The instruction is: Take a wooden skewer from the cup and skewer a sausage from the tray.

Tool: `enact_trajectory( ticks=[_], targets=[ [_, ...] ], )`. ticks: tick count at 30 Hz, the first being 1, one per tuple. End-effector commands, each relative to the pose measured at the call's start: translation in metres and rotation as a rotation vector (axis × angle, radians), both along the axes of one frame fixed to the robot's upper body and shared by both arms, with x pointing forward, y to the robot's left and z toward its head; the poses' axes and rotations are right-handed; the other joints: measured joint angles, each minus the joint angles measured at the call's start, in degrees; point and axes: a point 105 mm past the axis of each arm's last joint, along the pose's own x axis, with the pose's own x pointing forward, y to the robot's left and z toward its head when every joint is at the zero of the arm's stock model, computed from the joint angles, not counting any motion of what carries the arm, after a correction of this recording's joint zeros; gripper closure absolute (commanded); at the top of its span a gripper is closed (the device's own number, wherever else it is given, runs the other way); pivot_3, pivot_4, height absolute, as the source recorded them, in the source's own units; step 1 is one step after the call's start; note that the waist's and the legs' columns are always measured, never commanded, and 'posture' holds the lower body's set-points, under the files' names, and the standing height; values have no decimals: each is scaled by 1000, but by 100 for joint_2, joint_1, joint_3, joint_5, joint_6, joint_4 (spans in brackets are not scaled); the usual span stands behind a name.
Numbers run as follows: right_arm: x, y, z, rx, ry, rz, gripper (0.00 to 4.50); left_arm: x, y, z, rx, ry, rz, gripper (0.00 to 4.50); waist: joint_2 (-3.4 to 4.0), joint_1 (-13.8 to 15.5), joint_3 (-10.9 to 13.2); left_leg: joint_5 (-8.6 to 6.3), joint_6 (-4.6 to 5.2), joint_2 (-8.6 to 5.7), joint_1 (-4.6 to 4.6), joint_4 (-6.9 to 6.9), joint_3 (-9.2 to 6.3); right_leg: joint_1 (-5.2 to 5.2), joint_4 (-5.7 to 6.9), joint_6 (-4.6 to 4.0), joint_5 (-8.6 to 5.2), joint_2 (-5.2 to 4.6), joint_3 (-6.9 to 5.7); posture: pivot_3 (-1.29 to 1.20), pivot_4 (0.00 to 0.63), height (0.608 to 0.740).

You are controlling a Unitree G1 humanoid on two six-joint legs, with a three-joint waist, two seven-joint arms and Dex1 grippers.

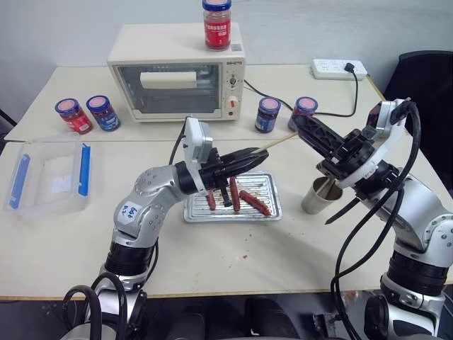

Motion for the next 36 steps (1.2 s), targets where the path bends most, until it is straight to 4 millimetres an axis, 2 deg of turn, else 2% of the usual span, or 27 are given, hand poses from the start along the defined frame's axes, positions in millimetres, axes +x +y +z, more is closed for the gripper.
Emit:
enact_trajectory(
  ticks=[1, 2, 12, 15, 19, 25, 29, 33, 36],
  targets=[
    [-7, 1, 6, 14, -31, 5, 4500, -4, 1, 17, -35, -62, 1, 3259, 0, 0, 0, 0, 0, 0, 0, 0, 0, 0, 0, 0, 0, 0, 0, 0, 150, 740],
    [-7, 1, 6, 15, -31, 4, 4500, -4, 1, 17, -37, -63, 1, 3065, 0, 0, 0, 0, 0, 0, 0, 0, 0, 0, 0, 0, 0, 0, 0, 0, 150, 740],
    [-5, 0, 7, 19, -27, 2, 4500, -8, 1, 20, -65, -52, -28, 3065, 0, -1, 0, 0, 0, 0, 0, 0, 0, 0, -1, 0, 0, 0, 0, 0, 150, 740],
    [-5, 1, 8, 25, -28, 1, 4500, -8, 1, 20, -70, -47, -32, 3583, 0, -2, 0, 0, 0, 0, 0, 0, 0, 0, -1, 0, 0, 0, 0, 0, 150, 740],
    [-6, 2, 9, 30, -31, -1, 4500, -8, 1, 20, -76, -46, -34, 4492, 0, -2, 0, 0, 0, 0, 0, -1, 0, 0, -2, 0, 0, 0, 0, 0, 150, 740],
    [-7, 1, 8, 19, -33, -3, 4500, -3, 3, 23, -76, -50, -9, 4492, 0, -3, 0, 0, 0, 0, 0, -1, 0, 0, -3, 0, 0, 0, 0, 0, 150, 740],
    [-6, -1, 6, -2, -23, -14, 3572, 0, 7, 20, -43, -53, 13, 4500, 0, -10, 0, 0, 0, 0, 0, -2, 0, 0, -2, 0, 0, 0, 0, 0, 150, 740],
    [-8, -4, 3, -141, -32, -22, 2476, 0, 21, 17, 0, -53, 38, 4500, 6, -20, 4, 0, 1, -1, -2, -3, 0, 0, -5, 0, 0, -1, 0, 0, 150, 740],
    [-14, -5, 0, -312, -49, -15, 2476, 0, 37, 13, 46, -44, 72, 4500, 17, -40, 10, 0, 1, 0, -5, -3, -2, -2, -7, 0, 0, -1, -1, 0, 150, 740]
  ],
)
